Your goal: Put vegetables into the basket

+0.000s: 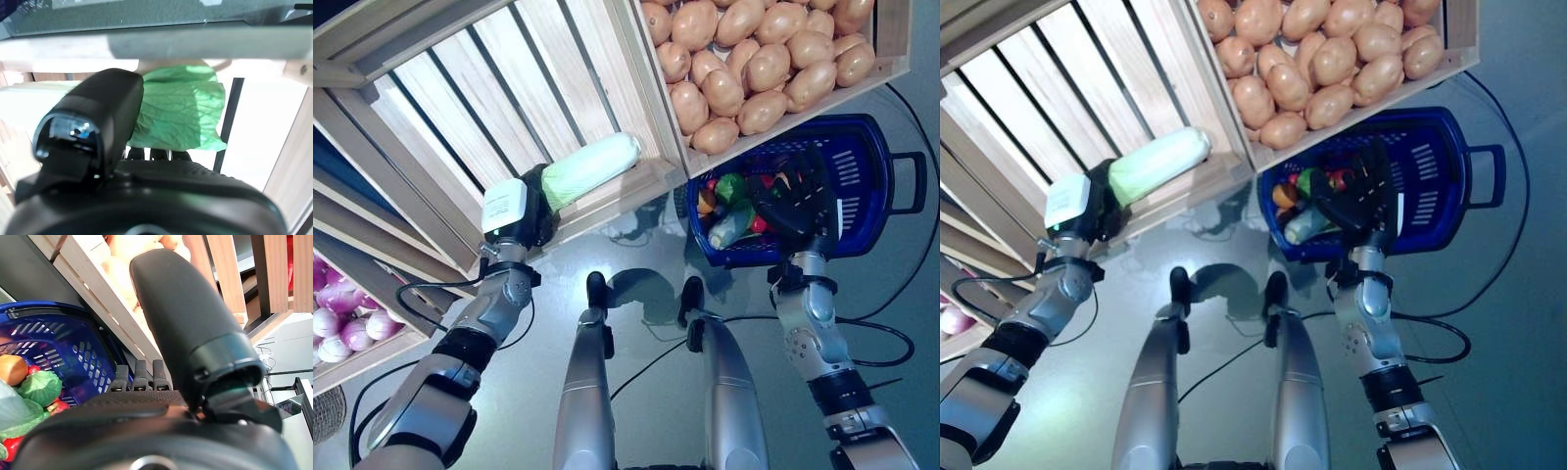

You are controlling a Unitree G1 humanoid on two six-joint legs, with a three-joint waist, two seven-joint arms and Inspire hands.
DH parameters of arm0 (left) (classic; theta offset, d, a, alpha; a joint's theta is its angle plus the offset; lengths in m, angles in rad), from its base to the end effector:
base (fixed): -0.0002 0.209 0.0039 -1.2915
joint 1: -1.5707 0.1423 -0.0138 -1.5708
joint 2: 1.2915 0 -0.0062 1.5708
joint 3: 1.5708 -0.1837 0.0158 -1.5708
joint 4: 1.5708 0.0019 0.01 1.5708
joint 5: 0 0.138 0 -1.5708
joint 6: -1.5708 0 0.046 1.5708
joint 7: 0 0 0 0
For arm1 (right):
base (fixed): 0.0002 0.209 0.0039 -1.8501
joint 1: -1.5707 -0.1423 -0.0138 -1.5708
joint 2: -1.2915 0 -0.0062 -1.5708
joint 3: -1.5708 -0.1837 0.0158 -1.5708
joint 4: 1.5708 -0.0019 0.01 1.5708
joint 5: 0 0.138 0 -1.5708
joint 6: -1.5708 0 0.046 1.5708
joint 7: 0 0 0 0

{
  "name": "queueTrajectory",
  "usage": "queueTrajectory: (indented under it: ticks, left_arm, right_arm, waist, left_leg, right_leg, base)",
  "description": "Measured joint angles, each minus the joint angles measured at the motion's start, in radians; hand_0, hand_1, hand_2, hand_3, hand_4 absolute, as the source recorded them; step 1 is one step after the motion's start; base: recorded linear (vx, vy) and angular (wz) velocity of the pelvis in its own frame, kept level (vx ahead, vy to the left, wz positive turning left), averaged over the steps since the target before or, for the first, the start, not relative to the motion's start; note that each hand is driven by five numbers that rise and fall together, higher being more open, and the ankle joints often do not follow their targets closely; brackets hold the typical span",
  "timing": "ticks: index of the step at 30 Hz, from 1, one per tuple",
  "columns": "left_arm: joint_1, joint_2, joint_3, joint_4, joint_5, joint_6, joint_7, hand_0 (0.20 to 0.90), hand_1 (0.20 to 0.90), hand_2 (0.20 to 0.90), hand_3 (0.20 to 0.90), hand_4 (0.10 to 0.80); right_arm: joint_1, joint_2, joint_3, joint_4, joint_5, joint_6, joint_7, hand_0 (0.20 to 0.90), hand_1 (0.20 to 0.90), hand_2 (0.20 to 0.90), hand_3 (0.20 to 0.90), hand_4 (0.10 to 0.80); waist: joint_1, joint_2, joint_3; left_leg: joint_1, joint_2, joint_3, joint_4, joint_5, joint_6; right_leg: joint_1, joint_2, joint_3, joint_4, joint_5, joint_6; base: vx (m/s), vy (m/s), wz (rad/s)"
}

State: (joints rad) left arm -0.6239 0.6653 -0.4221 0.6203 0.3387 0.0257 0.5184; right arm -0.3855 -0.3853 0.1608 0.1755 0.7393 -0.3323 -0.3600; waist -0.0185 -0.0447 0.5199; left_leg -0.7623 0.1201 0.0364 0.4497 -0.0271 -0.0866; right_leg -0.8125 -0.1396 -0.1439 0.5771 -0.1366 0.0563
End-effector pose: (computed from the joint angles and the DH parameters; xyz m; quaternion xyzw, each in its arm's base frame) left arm 0.3052 0.2410 0.1027 0.5456 -0.0956 0.1628 0.8165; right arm 0.2696 -0.1842 0.1177 0.2061 -0.1844 -0.0964 0.9562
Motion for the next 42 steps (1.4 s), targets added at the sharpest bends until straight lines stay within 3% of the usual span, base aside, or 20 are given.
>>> queueTrajectory:
  ticks: [16, 25, 36, 42]
  left_arm:
    - [-0.002, -0.002, 0.012, 0.01, -0.004, -0.027, 0.044, 0.3, 0.3, 0.3, 0.3, 0.4]
    - [0.0, -0.019, 0.017, -0.004, -0.12, -0.101, 0.071, 0.3, 0.3, 0.3, 0.3, 0.4]
    - [0.121, -0.066, 0.158, -0.188, -0.203, -0.183, 0.071, 0.3, 0.3, 0.3, 0.3, 0.4]
    - [0.168, -0.116, 0.217, -0.267, -0.32, -0.219, 0.047, 0.3, 0.3, 0.3, 0.3, 0.4]
  right_arm:
    - [-0.001, 0.002, 0.001, 0.0, -0.028, 0.001, 0.0, 0.9, 0.9, 0.9, 0.9, 0.8]
    - [0.0, 0.011, 0.001, 0.0, -0.028, 0.001, -0.001, 0.9, 0.9, 0.9, 0.9, 0.8]
    - [0.044, 0.042, -0.003, -0.002, -0.035, 0.001, -0.001, 0.9, 0.9, 0.9, 0.9, 0.8]
    - [0.063, 0.049, -0.004, -0.019, -0.045, 0.001, -0.001, 0.9, 0.9, 0.9, 0.9, 0.8]
  waist:
    - [-0.005, -0.001, 0.0]
    - [-0.008, -0.005, 0.0]
    - [0.001, -0.014, 0.001]
    - [0.006, -0.014, 0.001]
  left_leg:
    - [-0.005, -0.002, 0.0, 0.009, -0.002, 0.002]
    - [-0.011, -0.002, -0.001, 0.007, -0.002, 0.002]
    - [-0.011, -0.004, -0.003, -0.002, -0.001, 0.002]
    - [-0.003, -0.005, -0.007, -0.005, 0.005, 0.001]
  right_leg:
    - [0.0, -0.002, 0.001, -0.002, 0.003, 0.004]
    - [0.0, -0.001, -0.002, -0.007, 0.006, 0.004]
    - [0.0, -0.002, -0.004, -0.013, 0.007, 0.004]
    - [0.009, -0.002, -0.006, -0.009, 0.007, 0.004]
  base:
    - [0.0, 0.0, 0.0]
    - [0.0, 0.0, 0.0]
    - [0.0, 0.0, 0.0]
    - [0.006, -0.008, 0.01]
